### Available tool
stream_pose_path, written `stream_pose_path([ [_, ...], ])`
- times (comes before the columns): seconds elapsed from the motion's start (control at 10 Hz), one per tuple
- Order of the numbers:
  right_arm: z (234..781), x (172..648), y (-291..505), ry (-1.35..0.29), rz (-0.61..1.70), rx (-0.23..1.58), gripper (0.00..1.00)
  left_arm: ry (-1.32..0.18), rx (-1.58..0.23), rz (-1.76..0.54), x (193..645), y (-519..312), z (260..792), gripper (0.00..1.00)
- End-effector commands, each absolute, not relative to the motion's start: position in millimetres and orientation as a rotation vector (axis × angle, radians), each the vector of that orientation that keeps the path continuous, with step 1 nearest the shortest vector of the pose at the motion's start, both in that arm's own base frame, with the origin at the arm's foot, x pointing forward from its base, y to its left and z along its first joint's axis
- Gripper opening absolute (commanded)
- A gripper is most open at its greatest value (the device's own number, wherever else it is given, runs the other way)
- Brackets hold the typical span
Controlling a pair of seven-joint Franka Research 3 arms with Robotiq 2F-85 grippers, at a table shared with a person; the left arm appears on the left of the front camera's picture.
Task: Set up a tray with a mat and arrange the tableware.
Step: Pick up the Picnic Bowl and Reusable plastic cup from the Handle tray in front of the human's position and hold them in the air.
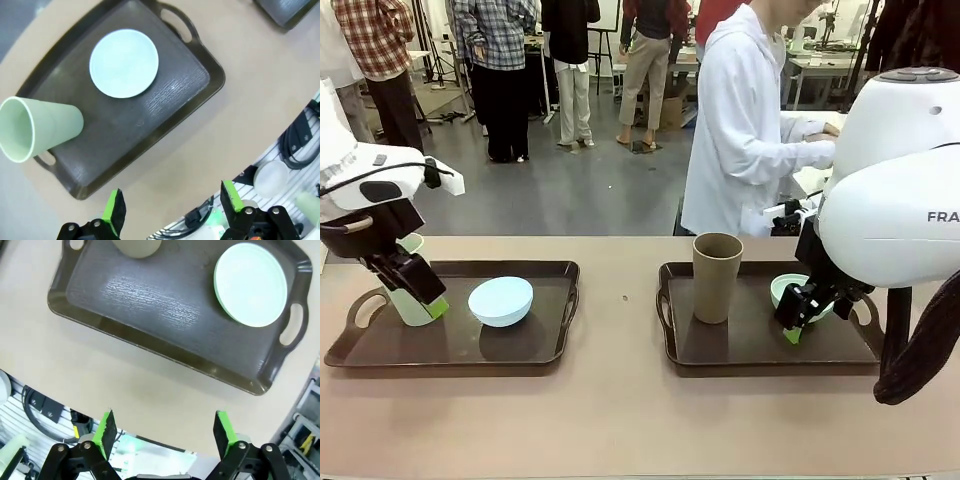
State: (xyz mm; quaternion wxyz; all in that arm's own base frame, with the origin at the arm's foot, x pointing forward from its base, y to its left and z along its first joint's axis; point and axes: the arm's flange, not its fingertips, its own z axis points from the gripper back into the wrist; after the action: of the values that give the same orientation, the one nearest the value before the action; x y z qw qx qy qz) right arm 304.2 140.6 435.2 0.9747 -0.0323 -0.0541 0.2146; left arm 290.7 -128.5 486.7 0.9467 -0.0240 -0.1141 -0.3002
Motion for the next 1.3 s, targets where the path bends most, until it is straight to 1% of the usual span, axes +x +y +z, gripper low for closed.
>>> stream_pose_path([
  [0.0, 428, 315, 140, -0.128, 0.461, -0.083, 1.00, -0.249, -0.036, -0.621, 310, -136, 470, 1.00],
  [0.2, 428, 315, 140, -0.128, 0.461, -0.083, 1.00, -0.249, -0.036, -0.621, 310, -136, 470, 1.00],
  [0.3, 432, 308, 141, -0.116, 0.444, -0.074, 1.00, -0.237, -0.047, -0.613, 301, -133, 477, 1.00],
  [0.4, 437, 306, 123, -0.123, 0.447, 0.003, 1.00, -0.218, -0.141, -0.612, 307, -121, 474, 1.00],
  [0.7, 459, 286, 40, -0.193, 0.352, 0.359, 1.00, -0.260, -0.536, -0.563, 307, -58, 488, 1.00],
  [0.9, 461, 267, -24, -0.247, 0.274, 0.595, 1.00, -0.254, -0.752, -0.454, 303, -3, 494, 1.00],
  [1.0, 459, 258, -53, -0.272, 0.240, 0.684, 1.00, -0.221, -0.823, -0.419, 300, 20, 496, 1.00],
  [1.2, 456, 242, -103, -0.314, 0.168, 0.804, 1.00, -0.191, -0.873, -0.326, 298, 70, 508, 1.00],
])
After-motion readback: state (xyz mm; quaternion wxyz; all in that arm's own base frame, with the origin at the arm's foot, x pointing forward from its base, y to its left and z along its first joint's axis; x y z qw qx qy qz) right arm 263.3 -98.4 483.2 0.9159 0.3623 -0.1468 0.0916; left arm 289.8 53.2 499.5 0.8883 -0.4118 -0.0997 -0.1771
